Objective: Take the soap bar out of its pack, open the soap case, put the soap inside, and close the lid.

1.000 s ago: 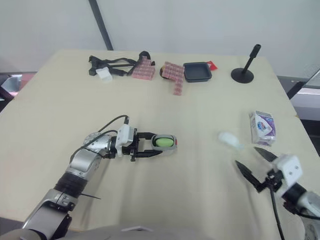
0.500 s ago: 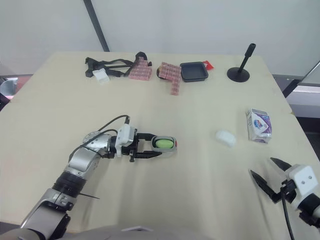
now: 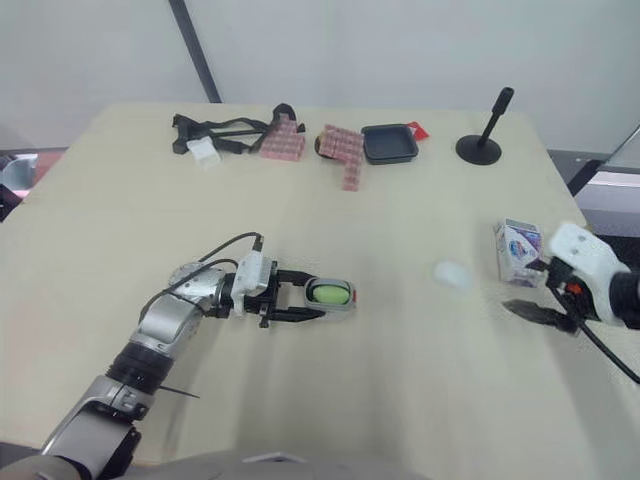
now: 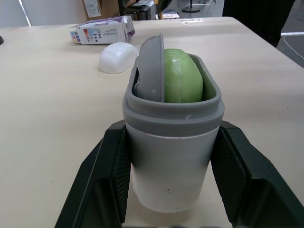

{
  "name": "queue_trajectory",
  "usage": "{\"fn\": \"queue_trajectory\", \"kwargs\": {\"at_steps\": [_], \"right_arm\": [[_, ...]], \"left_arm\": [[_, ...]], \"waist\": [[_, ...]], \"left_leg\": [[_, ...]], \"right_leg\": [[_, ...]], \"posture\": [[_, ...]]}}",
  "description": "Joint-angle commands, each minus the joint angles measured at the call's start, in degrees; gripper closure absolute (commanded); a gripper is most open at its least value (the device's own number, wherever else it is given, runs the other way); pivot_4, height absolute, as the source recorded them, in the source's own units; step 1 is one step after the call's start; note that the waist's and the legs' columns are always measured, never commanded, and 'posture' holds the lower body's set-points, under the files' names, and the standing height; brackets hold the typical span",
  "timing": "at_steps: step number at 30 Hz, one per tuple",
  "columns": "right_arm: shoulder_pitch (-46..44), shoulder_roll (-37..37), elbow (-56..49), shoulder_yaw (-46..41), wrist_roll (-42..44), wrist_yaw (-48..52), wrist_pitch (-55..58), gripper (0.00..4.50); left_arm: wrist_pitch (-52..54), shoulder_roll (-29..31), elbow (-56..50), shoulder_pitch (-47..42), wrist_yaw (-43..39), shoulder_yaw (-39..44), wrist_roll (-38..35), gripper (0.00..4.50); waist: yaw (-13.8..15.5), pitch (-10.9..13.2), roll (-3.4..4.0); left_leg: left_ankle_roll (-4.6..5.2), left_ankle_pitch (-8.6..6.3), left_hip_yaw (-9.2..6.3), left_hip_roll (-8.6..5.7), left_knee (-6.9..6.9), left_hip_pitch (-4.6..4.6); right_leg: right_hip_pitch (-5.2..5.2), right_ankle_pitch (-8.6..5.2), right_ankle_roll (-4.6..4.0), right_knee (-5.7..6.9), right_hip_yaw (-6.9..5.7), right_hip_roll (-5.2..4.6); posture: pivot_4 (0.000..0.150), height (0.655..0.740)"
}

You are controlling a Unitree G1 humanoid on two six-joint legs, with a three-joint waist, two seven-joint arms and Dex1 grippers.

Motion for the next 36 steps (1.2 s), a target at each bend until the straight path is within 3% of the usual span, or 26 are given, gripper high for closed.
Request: {"fn": "queue_trajectory", "kwargs": {"at_steps": [1,7,11,22,36], "right_arm": [[-9.2,-1.6,-1.1,8.5,0.0,0.6,6.6,0.05],[-25.8,1.0,2.7,25.6,-8.7,1.2,8.9,0.05],[-32.5,5.7,3.5,30.3,-8.7,1.8,12.9,0.05],[-36.7,9.0,8.4,36.5,-13.0,3.2,11.7,0.05],[-35.9,10.1,9.9,35.6,-14.9,4.3,10.2,0.05]], "left_arm": [[-1.0,-0.2,-0.2,-0.2,0.4,-0.1,0.3,2.6],[-1.2,-0.6,-0.3,0.1,1.2,0.0,0.6,2.6],[-1.2,-0.8,-0.6,0.3,1.7,-0.1,0.7,2.6],[-1.1,-1.1,-1.5,0.6,2.6,-0.3,1.1,2.6],[-0.6,-0.8,-2.7,1.6,3.3,-0.5,1.3,2.6]], "waist": [[0.4,0.0,-0.01],[1.1,0.0,0.0],[1.2,0.0,0.01],[2.0,0.0,0.0],[2.0,0.0,0.0]], "left_leg": [[0.01,0.0,0.0,0.01,0.01,-0.01],[0.03,0.0,0.05,0.02,0.23,-0.08],[0.03,0.0,0.11,0.03,0.34,-0.12],[0.01,0.0,0.19,0.04,0.4,-0.12],[-0.01,0.0,0.24,0.04,0.39,-0.13]], "right_leg": [[-0.04,0.0,0.0,0.0,-0.01,0.01],[-0.33,-0.12,-0.22,0.29,0.02,0.0],[-0.43,-0.15,-0.26,0.54,0.1,0.0],[-0.52,-0.1,-0.18,0.63,0.16,0.01],[-0.52,-0.01,-0.01,0.65,0.22,0.02]], "posture": [[0.15,0.74],[0.15,0.74],[0.15,0.74],[0.15,0.74],[0.15,0.74]]}}
